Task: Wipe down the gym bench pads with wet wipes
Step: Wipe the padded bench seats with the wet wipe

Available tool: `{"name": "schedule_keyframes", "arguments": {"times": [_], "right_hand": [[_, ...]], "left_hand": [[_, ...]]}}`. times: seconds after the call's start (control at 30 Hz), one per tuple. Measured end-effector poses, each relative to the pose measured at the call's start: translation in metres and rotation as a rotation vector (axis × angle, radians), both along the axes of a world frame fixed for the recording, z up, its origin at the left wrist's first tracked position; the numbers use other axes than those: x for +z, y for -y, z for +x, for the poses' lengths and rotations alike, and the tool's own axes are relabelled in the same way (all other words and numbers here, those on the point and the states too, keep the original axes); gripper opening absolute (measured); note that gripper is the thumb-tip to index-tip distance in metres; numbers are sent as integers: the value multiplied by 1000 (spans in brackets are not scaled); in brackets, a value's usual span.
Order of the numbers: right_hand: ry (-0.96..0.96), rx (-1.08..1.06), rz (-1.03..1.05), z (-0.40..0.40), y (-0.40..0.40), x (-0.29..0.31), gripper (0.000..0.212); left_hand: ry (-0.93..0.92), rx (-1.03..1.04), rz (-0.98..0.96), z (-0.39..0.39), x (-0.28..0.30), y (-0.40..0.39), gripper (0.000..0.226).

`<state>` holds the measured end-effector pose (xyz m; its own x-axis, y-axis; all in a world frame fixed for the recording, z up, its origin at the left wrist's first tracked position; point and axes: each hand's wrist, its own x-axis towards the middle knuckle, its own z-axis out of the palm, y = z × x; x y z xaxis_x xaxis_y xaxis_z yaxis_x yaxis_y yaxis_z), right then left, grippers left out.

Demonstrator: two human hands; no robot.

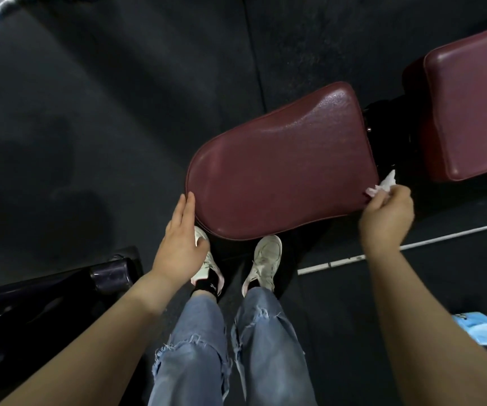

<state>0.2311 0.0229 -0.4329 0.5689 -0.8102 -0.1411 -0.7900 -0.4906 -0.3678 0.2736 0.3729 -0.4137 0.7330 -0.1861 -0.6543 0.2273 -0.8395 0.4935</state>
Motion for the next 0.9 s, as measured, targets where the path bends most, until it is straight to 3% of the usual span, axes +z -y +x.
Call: {"name": "schedule_keyframes", "arguments": {"times": [0.07,0.13,0.23,0.3,0.43,0.53,0.6,0.7,0.8,0.9], "right_hand": [[128,-21,21,5,-33,-5,25],[179,119,109,13,-77,-3,24],[174,508,296,14,-142,-5,27],[74,858,302,9,-172,-8,30],[25,1383,163,3,-148,-9,21],[-81,1559,122,-4,-84,-8,40],[-128,1484,51,-10,-34,-8,45],[-224,1240,-99,-19,29,3,33],[-272,796,-46,-21,38,15,7],[-41,211,82,-31,0,4,14]], "left_hand": [[-4,12,4,0,0,2,90],[-15,24,22,1,2,5,90],[-16,28,55,1,4,12,90],[-11,43,68,2,5,16,89],[-10,42,88,2,6,20,89],[-18,24,89,1,6,18,89],[-20,18,86,1,5,17,88],[-22,13,80,1,5,16,88],[-29,20,80,0,3,15,89],[-34,46,70,-1,3,17,91]]}}
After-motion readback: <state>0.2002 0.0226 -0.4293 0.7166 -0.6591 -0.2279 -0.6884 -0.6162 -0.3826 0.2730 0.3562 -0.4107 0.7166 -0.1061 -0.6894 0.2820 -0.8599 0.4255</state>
